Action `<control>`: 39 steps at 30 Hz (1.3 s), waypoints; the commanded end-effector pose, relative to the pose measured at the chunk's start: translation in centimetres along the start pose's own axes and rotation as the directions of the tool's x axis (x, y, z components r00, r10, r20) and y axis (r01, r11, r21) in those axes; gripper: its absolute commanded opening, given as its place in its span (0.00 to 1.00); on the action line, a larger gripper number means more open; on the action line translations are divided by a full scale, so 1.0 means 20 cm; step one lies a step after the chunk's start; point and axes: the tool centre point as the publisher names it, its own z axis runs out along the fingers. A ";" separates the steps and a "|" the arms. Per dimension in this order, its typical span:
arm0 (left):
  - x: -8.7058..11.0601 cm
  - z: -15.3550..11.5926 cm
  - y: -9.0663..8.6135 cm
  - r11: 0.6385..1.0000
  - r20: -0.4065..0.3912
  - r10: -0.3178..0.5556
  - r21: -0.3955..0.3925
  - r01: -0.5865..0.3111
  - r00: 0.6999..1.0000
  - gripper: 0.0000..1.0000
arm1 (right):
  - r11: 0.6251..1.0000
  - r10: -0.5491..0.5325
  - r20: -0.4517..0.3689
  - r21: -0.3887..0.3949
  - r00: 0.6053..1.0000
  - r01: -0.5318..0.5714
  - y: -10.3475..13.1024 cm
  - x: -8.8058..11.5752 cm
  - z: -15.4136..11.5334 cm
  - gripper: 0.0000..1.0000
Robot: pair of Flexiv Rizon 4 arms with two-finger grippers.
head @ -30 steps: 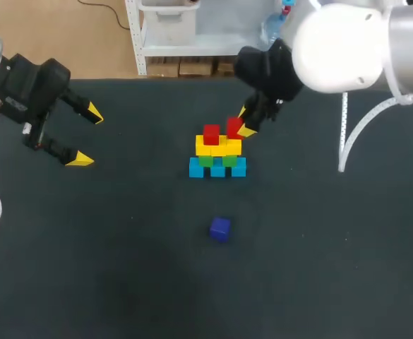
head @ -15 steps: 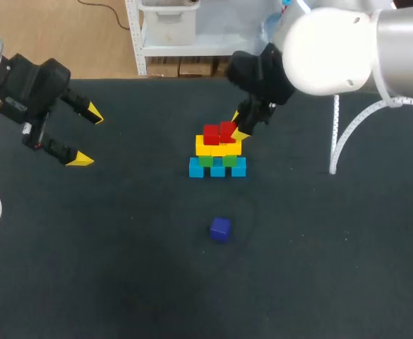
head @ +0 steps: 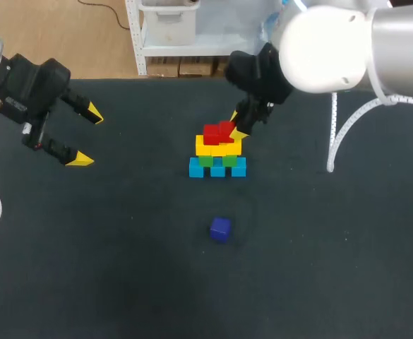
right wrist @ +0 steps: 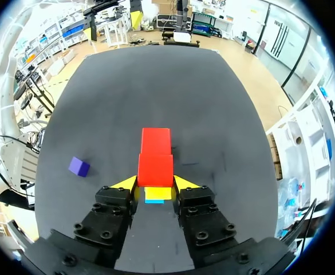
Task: Place the blue cubes, place green cubes on the blue cubes, place the yellow cubes on the green cubes, then place the red cubes on the yellow cubes, and place purple cube on the red cubes.
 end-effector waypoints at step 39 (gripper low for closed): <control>0.01 0.00 0.00 1.000 0.003 0.003 -0.002 -0.003 1.000 1.00 | 1.000 0.004 0.006 -0.016 1.000 -0.003 -0.01 0.01 0.02 0.17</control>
